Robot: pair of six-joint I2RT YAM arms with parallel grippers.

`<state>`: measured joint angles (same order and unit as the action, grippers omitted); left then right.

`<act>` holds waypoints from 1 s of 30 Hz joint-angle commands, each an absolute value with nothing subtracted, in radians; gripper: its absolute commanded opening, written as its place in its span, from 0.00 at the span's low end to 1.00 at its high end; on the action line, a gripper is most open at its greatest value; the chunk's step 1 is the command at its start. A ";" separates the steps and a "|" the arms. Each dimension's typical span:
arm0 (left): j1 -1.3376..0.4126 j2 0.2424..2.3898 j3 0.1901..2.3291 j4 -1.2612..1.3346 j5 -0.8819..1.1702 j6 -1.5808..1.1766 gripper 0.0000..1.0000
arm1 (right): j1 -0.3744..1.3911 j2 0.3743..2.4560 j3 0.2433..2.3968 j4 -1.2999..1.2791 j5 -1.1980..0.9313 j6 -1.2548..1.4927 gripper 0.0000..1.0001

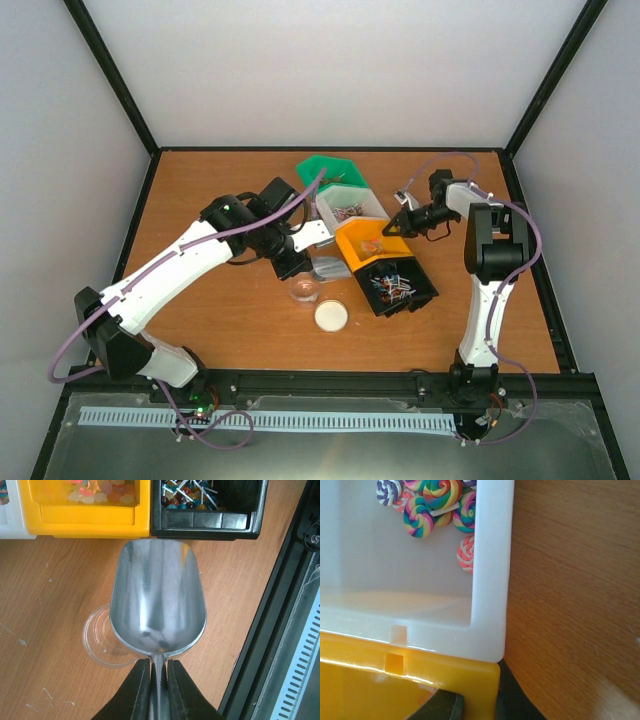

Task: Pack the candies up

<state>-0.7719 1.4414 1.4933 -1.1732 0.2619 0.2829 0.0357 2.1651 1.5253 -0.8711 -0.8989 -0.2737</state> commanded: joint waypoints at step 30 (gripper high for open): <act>-0.959 1.595 1.626 -1.216 0.076 0.417 0.01 | 0.143 1.699 1.157 -0.505 -0.487 0.053 0.03</act>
